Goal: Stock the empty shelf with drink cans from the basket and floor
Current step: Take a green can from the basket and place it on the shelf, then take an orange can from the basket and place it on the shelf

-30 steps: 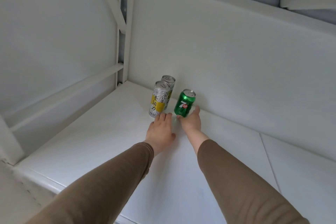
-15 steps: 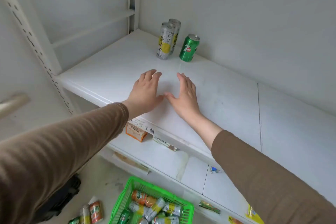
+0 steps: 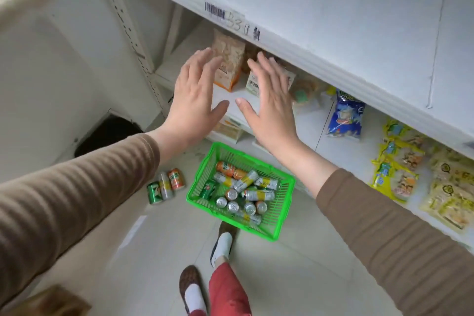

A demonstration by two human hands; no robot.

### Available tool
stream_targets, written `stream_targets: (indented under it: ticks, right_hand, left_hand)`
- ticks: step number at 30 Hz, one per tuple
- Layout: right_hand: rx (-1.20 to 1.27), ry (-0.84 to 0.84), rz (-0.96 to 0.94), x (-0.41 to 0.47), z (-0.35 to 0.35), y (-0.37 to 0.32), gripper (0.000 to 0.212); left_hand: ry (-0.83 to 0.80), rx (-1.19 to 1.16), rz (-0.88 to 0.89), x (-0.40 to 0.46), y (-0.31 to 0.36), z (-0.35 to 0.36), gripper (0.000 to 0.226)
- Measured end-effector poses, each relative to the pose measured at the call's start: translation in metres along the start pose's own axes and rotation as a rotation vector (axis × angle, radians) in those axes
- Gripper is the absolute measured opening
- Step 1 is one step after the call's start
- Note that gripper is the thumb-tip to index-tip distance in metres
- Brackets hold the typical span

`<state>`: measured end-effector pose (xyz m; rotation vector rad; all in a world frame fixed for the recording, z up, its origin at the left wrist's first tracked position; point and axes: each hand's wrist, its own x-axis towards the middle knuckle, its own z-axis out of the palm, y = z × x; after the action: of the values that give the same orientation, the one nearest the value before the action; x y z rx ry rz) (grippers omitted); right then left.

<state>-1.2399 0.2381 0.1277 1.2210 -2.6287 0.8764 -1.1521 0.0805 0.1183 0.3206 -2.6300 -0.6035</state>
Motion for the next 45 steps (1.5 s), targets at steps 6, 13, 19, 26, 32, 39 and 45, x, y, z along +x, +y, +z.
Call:
stream_targets:
  ticks: [6,13,19,26,32,39,45]
  right_hand:
    - [0.007,-0.221,0.121,-0.103,0.096,0.061,0.063]
    - [-0.003,-0.534,0.364,-0.212,0.22,0.164,0.061]
    - [0.038,-0.733,0.539,-0.269,0.322,0.227,0.057]
    - [0.0,-0.961,0.529,-0.301,0.424,0.264,0.069]
    - [-0.104,-1.114,0.482,-0.3,0.486,0.283,0.073]
    - [-0.09,-1.018,0.446,-0.292,0.484,0.284,0.061]
    - [0.115,-0.839,0.485,-0.236,0.362,0.237,0.059]
  left_hand:
    - [-0.154,-0.019,-0.106,-0.107,-0.027,0.086,0.076]
    - [-0.472,0.035,-0.237,-0.217,-0.061,0.235,0.082]
    - [-0.659,0.089,-0.366,-0.281,-0.086,0.341,0.083]
    - [-0.713,0.109,-0.428,-0.312,-0.121,0.421,0.081]
    - [-0.675,0.086,-0.394,-0.32,-0.149,0.461,0.076]
    - [-0.675,0.061,-0.371,-0.319,-0.153,0.454,0.074]
    - [-0.651,0.026,-0.396,-0.272,-0.12,0.37,0.074]
